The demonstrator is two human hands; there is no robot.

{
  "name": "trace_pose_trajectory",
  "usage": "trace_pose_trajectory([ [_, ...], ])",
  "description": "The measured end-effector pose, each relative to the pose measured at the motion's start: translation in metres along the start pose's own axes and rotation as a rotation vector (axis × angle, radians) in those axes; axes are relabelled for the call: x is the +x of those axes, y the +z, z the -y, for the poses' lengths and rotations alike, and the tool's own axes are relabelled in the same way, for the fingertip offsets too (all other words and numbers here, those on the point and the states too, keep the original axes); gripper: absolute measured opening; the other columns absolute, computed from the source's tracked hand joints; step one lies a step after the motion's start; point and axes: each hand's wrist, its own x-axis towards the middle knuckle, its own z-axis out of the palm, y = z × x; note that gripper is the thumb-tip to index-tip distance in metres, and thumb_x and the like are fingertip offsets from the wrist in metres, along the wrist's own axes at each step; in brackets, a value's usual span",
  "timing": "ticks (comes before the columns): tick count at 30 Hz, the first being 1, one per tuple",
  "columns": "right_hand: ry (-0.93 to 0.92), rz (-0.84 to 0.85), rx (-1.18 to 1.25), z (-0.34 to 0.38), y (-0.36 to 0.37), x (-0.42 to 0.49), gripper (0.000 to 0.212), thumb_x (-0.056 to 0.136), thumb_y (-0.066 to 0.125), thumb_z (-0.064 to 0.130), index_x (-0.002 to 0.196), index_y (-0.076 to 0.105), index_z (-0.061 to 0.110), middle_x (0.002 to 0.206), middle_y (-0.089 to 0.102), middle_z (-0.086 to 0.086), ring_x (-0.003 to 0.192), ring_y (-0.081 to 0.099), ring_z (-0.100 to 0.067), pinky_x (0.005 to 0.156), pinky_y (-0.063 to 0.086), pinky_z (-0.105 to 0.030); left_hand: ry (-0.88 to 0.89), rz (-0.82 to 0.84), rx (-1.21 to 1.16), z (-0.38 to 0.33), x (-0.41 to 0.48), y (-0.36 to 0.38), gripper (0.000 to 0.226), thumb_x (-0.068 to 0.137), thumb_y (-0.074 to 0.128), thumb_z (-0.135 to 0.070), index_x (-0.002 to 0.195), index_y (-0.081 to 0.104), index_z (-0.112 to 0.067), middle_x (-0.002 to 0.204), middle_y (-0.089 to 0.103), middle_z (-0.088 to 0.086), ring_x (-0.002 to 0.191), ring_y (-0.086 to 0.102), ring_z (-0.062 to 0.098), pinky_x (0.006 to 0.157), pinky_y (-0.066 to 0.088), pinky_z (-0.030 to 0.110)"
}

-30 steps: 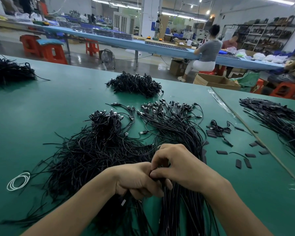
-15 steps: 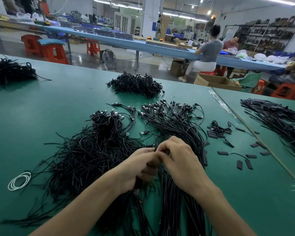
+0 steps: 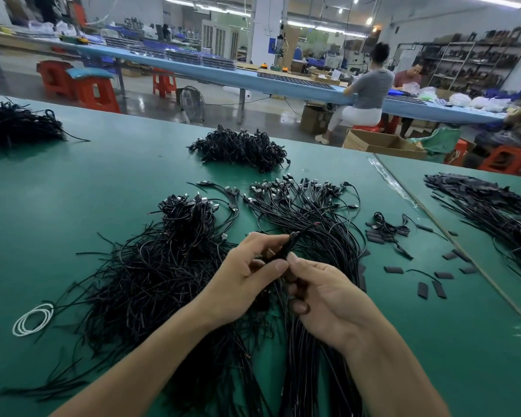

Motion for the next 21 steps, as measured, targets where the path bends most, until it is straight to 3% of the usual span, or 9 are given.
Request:
trace_pose_trajectory([
  [2,0.007,-0.008,0.018,0.003,-0.002,0.001,0.012,0.073,0.073,0.027,0.066,0.073,0.017,0.063,0.059,0.002,0.051,0.047,-0.007,0.039,0.030,-0.018,0.063,0.011,0.195,0.004,0.001,-0.003,0.035,0.090,0.070,-0.022,0.118,0.062,-0.041,0.110,0.053,-0.016,0.104,0.053,0.011,0.084,0.042,0.018],
  [4,0.012,-0.006,0.017,0.005,0.001,0.000,0.013,0.073,0.071,0.023,0.061,0.072,0.018,0.063,0.059,0.001,0.051,0.047,-0.008,0.039,0.029,-0.018,0.116,-0.082,0.384,0.005,0.001,-0.005,0.043,0.088,0.072,-0.018,0.117,0.062,-0.048,0.105,0.041,-0.020,0.103,0.045,0.006,0.088,0.039,0.016],
  [7,0.031,-0.034,0.013,0.003,0.002,0.000,0.011,0.083,0.065,0.014,0.071,0.065,0.014,0.062,0.054,0.001,0.051,0.046,-0.008,0.040,0.026,-0.019,0.214,-0.202,0.503,0.004,0.000,-0.004,0.053,0.085,0.074,-0.005,0.124,0.063,-0.039,0.093,0.039,-0.020,0.086,0.044,-0.001,0.077,0.038,0.007],
  [10,0.054,-0.031,-0.007,0.002,0.000,0.000,0.018,0.095,0.057,0.011,0.077,0.059,0.013,0.061,0.052,0.002,0.049,0.045,-0.007,0.040,0.026,-0.018,0.194,-0.172,0.416,0.003,-0.002,-0.001,0.054,0.088,0.070,0.000,0.129,0.062,-0.034,0.086,0.055,-0.020,0.074,0.054,0.003,0.068,0.041,0.007],
  [12,0.070,-0.027,-0.026,0.002,-0.003,0.000,0.014,0.086,0.064,0.016,0.072,0.063,0.014,0.060,0.053,0.002,0.048,0.045,-0.007,0.038,0.026,-0.018,0.090,-0.141,0.281,0.003,-0.001,0.000,0.056,0.092,0.065,0.000,0.131,0.057,-0.041,0.090,0.065,-0.017,0.074,0.062,0.008,0.070,0.052,0.018],
  [14,0.086,-0.007,-0.033,-0.002,-0.004,-0.001,0.014,0.081,0.068,0.022,0.070,0.070,0.014,0.060,0.059,0.001,0.046,0.048,-0.007,0.037,0.031,-0.018,-0.028,-0.106,0.038,-0.002,0.000,0.004,0.050,0.098,0.052,-0.004,0.133,0.055,-0.040,0.099,0.074,-0.009,0.085,0.070,0.016,0.081,0.058,0.031],
  [17,0.110,-0.025,-0.029,-0.007,-0.008,0.002,0.011,0.078,0.071,0.026,0.075,0.073,0.015,0.065,0.063,0.002,0.046,0.048,-0.006,0.038,0.031,-0.018,-0.089,-0.089,-0.227,-0.010,0.000,0.006,0.044,0.097,0.037,-0.017,0.137,0.051,-0.029,0.112,0.075,0.002,0.113,0.067,0.018,0.101,0.051,0.032],
  [21,0.109,-0.047,-0.065,-0.013,-0.009,0.007,0.011,0.067,0.074,0.026,0.062,0.069,0.019,0.061,0.057,0.004,0.048,0.044,-0.006,0.040,0.024,-0.018,-0.108,-0.069,-0.338,-0.016,-0.002,0.007,0.036,0.102,0.039,-0.035,0.130,0.055,-0.019,0.101,0.076,0.014,0.110,0.069,0.024,0.100,0.049,0.031],
])
